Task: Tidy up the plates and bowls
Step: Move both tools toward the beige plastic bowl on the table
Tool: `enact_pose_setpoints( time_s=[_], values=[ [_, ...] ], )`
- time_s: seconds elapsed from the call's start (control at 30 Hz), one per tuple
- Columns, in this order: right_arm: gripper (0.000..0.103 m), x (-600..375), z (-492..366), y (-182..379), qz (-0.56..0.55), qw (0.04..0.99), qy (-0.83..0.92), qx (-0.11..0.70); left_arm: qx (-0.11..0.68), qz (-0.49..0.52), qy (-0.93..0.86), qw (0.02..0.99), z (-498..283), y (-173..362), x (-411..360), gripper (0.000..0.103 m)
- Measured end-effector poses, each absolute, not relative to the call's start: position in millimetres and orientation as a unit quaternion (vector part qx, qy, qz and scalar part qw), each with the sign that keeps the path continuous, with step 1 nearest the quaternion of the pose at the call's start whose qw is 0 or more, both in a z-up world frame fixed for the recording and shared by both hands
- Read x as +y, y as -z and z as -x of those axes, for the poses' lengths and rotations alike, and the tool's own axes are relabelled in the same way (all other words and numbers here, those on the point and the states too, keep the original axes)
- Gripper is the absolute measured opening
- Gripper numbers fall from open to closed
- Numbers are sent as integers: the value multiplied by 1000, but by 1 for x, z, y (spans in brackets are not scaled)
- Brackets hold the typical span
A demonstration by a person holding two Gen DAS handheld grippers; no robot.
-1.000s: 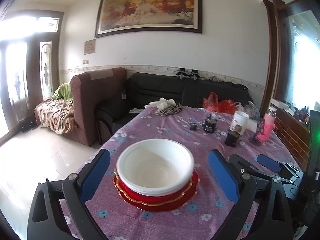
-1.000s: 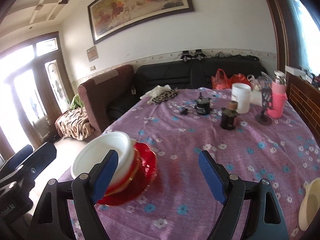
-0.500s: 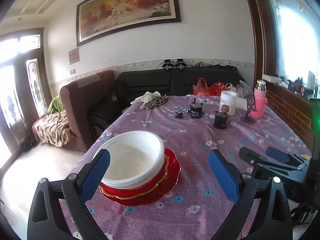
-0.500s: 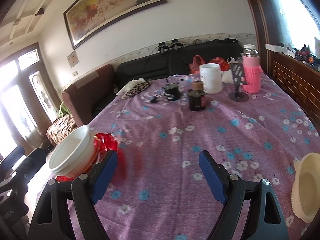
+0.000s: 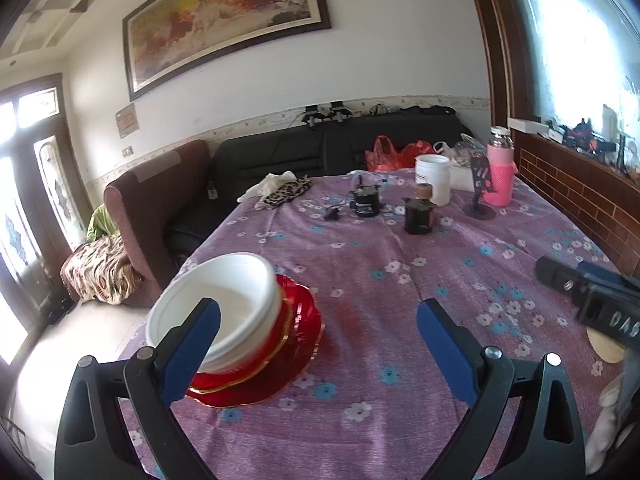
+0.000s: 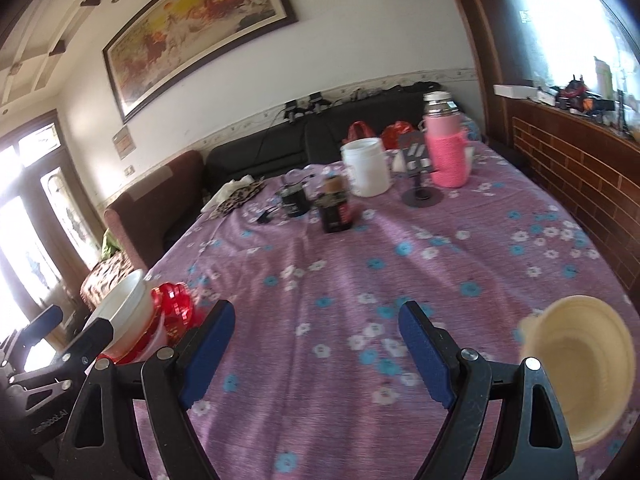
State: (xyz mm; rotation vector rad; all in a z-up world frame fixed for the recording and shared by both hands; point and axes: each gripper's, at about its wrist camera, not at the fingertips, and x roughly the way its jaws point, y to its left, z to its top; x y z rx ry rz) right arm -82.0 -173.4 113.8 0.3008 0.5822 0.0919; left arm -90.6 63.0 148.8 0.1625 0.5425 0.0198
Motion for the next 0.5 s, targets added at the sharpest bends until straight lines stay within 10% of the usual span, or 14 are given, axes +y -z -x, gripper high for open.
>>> enact_pose_setpoints(
  time_s=[0.5],
  values=[
    [89, -311, 146, -105, -183, 939, 97, 274, 336, -91, 89, 933, 69, -131, 12, 99]
  ],
)
